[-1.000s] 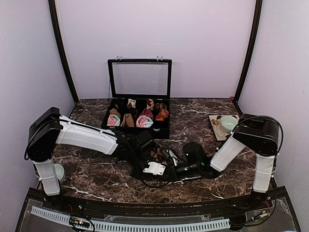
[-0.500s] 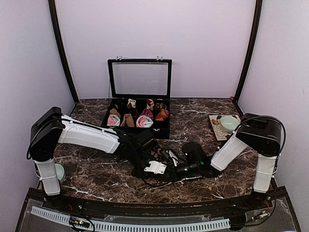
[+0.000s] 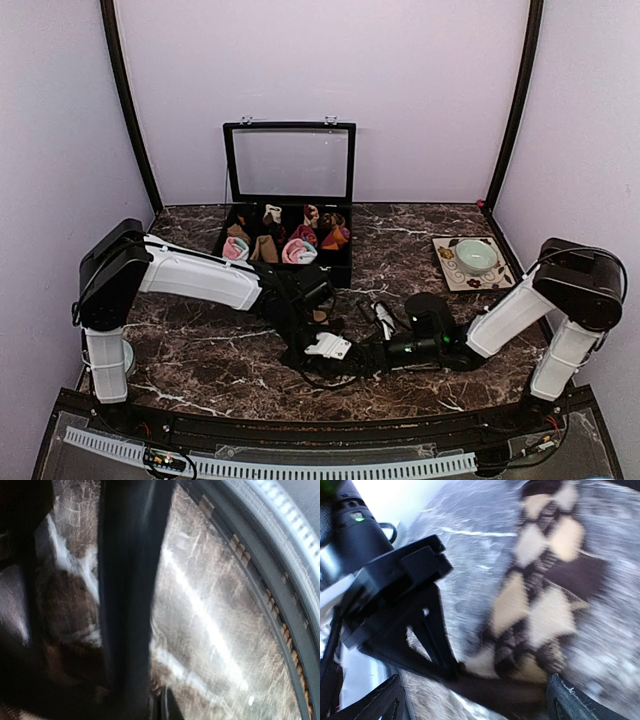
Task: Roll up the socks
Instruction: Roll the sock at the center of the board.
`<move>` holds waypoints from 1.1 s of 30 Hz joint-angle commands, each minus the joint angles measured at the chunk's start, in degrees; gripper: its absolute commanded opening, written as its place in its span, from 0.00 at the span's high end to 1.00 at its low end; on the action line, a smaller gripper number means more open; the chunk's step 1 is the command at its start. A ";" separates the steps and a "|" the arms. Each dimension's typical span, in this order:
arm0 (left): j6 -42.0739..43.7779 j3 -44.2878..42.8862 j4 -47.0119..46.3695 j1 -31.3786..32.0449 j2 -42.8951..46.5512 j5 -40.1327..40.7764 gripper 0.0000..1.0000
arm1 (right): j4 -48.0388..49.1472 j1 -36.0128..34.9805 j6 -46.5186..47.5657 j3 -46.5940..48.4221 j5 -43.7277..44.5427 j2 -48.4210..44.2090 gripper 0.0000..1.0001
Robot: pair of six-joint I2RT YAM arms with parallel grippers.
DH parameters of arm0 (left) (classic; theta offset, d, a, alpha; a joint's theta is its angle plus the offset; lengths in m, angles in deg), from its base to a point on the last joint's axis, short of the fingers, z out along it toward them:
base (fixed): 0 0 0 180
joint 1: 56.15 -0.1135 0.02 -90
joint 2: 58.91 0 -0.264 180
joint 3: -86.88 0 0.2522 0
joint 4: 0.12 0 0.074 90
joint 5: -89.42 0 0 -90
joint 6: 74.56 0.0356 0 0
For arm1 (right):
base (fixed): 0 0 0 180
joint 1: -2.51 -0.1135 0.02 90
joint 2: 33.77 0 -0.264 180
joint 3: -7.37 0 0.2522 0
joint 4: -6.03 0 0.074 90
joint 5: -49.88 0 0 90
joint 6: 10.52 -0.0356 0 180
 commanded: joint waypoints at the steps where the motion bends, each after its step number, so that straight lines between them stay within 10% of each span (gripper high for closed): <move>1: -8.72 1.30 9.96 -3.80 -5.38 4.63 1.00 | -16.37 -0.65 -0.94 -6.67 8.04 -3.05 0.01; 13: -8.35 1.42 14.16 -6.51 -5.97 1.20 1.00 | -6.92 -0.78 -6.29 -20.07 26.37 -32.75 0.01; 17: -6.97 0.55 16.46 -7.01 -6.35 -1.10 1.00 | 1.62 -2.95 10.88 -22.76 22.94 -41.37 0.01; 23: -4.44 -2.62 22.11 -7.75 -9.89 -2.71 1.00 | -11.89 -13.35 32.52 -12.46 25.78 -33.21 0.01; 33: -5.04 -8.83 29.13 -10.55 -15.41 -8.75 1.00 | -12.83 -22.84 49.68 1.30 28.84 -11.72 0.30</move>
